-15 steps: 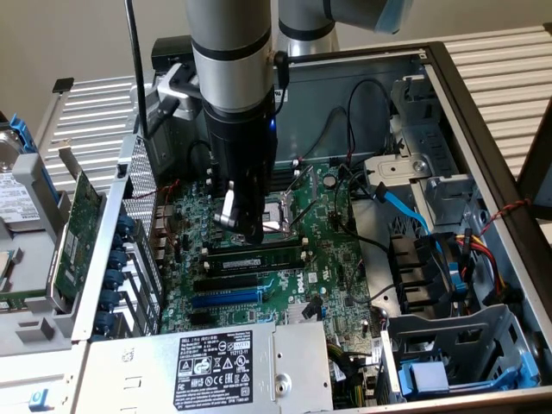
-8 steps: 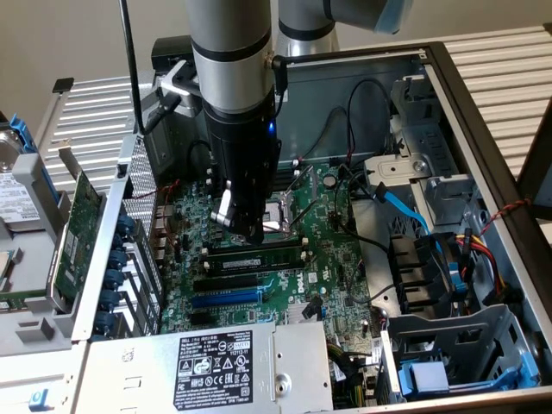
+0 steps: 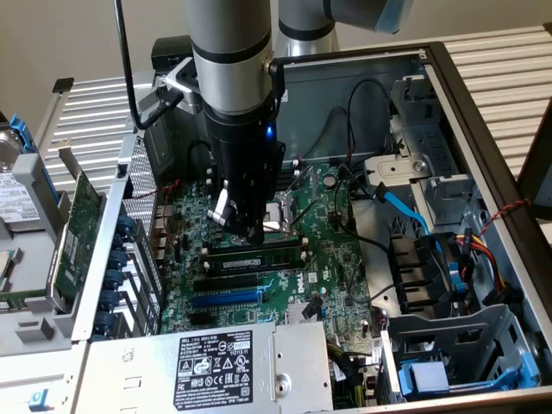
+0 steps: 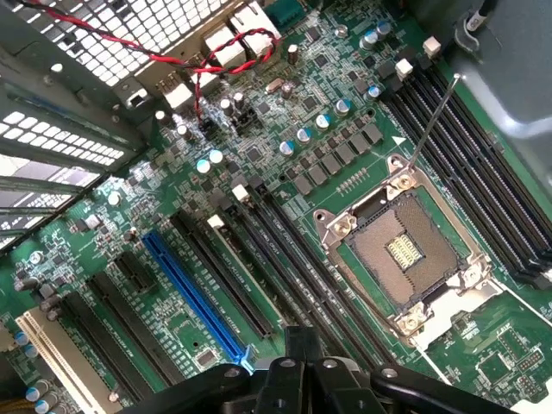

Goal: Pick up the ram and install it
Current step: 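Press down the ram until it locks into place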

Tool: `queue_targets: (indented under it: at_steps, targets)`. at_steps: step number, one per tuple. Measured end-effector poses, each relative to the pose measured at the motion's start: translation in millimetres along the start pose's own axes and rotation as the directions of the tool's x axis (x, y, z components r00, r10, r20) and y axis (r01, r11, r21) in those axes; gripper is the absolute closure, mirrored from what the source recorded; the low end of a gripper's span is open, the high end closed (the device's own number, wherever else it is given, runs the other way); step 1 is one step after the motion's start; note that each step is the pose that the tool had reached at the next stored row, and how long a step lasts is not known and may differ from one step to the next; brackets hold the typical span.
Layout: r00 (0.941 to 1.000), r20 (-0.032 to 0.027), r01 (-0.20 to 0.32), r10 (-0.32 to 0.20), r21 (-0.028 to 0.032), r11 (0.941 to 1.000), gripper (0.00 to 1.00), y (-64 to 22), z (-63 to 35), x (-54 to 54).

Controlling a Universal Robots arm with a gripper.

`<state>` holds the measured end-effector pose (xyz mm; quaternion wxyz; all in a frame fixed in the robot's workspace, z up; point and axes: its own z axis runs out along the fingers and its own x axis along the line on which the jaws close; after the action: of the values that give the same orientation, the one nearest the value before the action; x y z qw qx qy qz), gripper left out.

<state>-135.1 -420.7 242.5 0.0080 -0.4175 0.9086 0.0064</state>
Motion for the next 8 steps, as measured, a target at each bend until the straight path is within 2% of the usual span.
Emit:
queue_targets:
  at_steps: [4,8]
  targets:
    - [0.9980,0.0003,-0.064,0.064,0.0012,0.9980,0.89,0.0,0.3,0.0]
    - [0.9920,0.0008,-0.127,0.127,0.0025,0.9919,0.89,0.0,0.4,0.0]
